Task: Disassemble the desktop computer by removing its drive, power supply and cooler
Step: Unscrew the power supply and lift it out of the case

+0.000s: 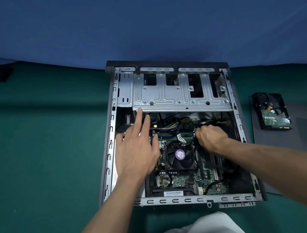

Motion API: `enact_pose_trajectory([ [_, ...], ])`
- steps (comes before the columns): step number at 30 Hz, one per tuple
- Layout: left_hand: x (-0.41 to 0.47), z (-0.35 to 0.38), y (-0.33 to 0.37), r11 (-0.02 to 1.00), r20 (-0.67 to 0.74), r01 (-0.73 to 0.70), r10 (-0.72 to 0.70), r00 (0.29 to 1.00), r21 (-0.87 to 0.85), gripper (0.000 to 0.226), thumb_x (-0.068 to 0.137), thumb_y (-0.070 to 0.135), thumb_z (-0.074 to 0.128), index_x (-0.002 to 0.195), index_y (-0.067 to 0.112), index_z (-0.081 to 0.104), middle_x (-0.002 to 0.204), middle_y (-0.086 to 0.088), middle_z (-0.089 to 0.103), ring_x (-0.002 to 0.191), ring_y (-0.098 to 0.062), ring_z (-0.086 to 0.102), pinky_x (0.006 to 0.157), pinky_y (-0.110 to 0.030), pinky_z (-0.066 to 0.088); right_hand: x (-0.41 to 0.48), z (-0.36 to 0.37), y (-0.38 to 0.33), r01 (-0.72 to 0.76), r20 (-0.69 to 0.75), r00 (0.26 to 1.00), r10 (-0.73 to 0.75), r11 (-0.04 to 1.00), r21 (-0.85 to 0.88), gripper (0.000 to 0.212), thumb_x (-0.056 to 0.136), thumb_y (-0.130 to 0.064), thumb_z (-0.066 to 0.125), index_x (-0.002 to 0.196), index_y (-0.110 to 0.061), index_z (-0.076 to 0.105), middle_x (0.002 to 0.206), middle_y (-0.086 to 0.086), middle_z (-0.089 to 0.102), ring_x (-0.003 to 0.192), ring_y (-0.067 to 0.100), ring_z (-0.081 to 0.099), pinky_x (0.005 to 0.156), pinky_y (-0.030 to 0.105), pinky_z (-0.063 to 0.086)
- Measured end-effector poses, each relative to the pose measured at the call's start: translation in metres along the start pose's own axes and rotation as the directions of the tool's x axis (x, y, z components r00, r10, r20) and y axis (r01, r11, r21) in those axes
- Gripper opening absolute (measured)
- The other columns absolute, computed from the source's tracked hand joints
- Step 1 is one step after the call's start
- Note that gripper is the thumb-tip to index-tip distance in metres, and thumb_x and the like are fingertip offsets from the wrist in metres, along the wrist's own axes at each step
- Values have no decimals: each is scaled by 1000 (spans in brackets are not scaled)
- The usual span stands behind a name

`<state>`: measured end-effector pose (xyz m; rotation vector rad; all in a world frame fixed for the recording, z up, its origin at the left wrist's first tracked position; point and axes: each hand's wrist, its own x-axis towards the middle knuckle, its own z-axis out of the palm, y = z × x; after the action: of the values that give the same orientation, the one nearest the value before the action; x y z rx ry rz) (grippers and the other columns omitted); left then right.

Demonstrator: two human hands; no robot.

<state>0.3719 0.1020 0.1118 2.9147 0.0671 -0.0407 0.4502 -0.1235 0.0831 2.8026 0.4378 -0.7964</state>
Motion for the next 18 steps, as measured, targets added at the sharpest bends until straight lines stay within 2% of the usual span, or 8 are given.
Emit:
enact_pose_trajectory([
  [3, 0, 0, 0, 1000, 0, 1, -1, 1000, -2, 63, 96, 51, 29, 152, 23, 26, 161, 6, -3, 121, -15, 53, 96, -43, 39, 6, -11, 6, 7, 69, 998, -8, 1000, 15, 28, 99, -10, 35, 107, -8, 62, 101, 11, 67, 72, 23, 52, 66, 31, 41],
  [6, -1, 1, 0, 1000, -1, 0, 0, 1000, 2, 63, 96, 51, 29, 152, 23, 26, 162, 6, -3, 121, -15, 54, 97, -43, 38, 1, -7, 0, 26, 28, 999, -25, 999, -27, 28, 99, -12, 36, 110, -9, 62, 97, 9, 69, 75, 25, 62, 62, 29, 41],
  [10, -1, 1, 0, 1000, -18, -3, 3, 1000, -1, 63, 96, 50, 32, 151, 22, 29, 162, 6, 2, 117, -14, 56, 93, -41, 40, -16, 1, -10, 76, -37, 996, -78, 996, -56, 25, 98, -10, 37, 112, -7, 57, 87, 6, 63, 68, 22, 59, 51, 24, 34],
  [12, 0, 1, 0, 1000, -23, -4, 4, 1000, 10, 63, 96, 51, 31, 152, 22, 28, 162, 6, 1, 115, -15, 57, 92, -40, 40, -21, -8, -8, 33, -85, 996, -37, 998, -46, 23, 94, -6, 40, 108, -8, 58, 91, 8, 66, 78, 27, 65, 56, 27, 38],
  [15, 0, 0, -1, 1000, -18, -4, 4, 1000, 16, 63, 96, 51, 30, 151, 22, 29, 162, 7, 0, 112, -15, 58, 93, -40, 41, -32, -28, -9, -88, -137, 987, 84, 996, -22, 22, 85, -6, 49, 105, -9, 59, 99, 11, 68, 91, 32, 65, 63, 32, 40],
  [18, 0, 0, -1, 1000, -3, -1, 1, 1000, 13, 62, 96, 51, 30, 151, 22, 29, 163, 7, 0, 112, -15, 58, 96, -41, 40, -46, -49, -5, -214, -274, 935, 225, 974, 68, 18, 82, -11, 53, 100, -10, 58, 95, 12, 67, 88, 33, 63, 63, 32, 39],
])
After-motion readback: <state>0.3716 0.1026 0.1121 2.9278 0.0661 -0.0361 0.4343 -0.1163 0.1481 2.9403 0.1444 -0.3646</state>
